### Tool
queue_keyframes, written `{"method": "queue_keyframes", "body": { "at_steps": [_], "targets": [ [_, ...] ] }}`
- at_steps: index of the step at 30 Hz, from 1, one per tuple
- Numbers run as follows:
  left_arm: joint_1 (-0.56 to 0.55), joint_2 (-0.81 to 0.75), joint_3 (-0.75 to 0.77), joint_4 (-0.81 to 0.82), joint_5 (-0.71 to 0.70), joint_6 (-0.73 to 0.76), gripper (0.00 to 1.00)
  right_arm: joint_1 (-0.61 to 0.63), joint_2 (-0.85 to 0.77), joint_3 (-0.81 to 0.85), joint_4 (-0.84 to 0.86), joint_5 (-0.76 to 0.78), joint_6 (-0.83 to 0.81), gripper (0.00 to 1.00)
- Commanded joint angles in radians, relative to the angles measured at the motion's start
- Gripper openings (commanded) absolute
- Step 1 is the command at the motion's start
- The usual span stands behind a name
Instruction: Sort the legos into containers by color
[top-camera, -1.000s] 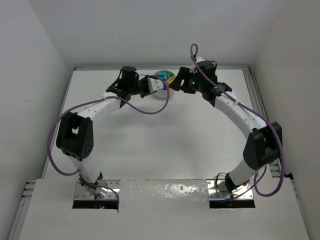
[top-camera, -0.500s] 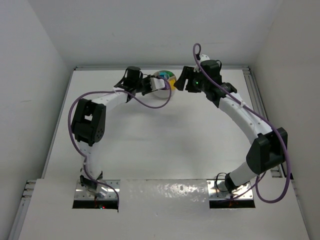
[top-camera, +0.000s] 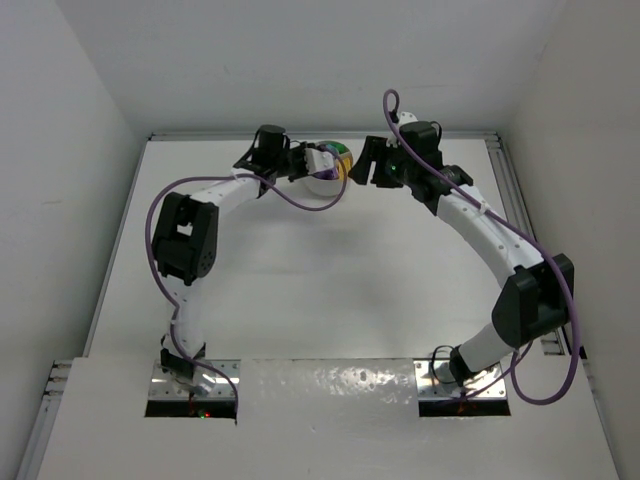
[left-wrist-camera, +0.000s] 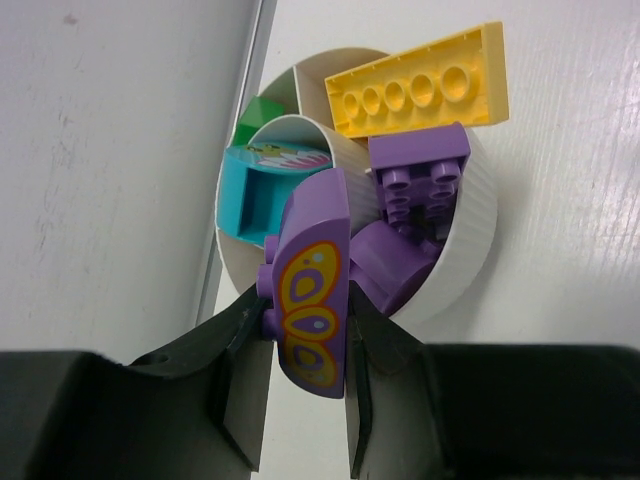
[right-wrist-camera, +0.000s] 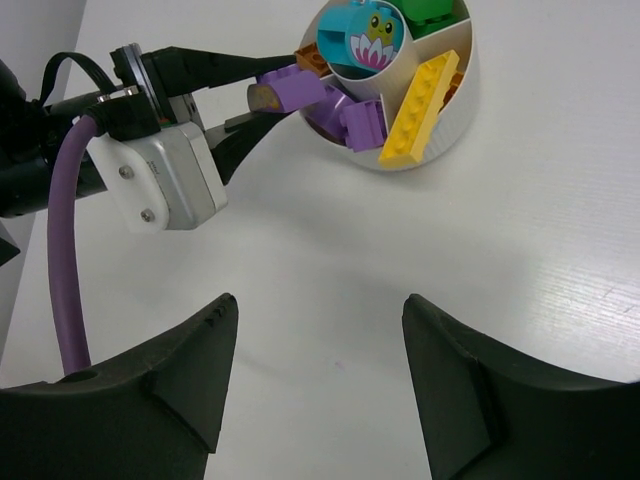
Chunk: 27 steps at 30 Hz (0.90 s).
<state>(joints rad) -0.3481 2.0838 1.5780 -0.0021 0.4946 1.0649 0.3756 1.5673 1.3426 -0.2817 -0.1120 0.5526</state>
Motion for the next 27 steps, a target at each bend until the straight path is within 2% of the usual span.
{"method": "queue_keyframes", "body": {
  "at_steps": [1, 5, 27],
  "targets": [
    [-0.022, 0.013, 0.06, 0.01, 0.041, -0.028, 0.08, 0.0, 0.008, 0.029, 0.009, 0.006, -0.014, 0.66],
    [-0.025, 0.022, 0.063, 0.008, 0.039, -0.048, 0.15, 0.0, 0.008, 0.032, -0.005, 0.012, -0.022, 0.66],
    [-0.031, 0.045, 0.097, -0.036, 0.001, -0.106, 0.18, -0.001, -0.001, 0.044, -0.043, 0.051, -0.054, 0.66]
  ]
}}
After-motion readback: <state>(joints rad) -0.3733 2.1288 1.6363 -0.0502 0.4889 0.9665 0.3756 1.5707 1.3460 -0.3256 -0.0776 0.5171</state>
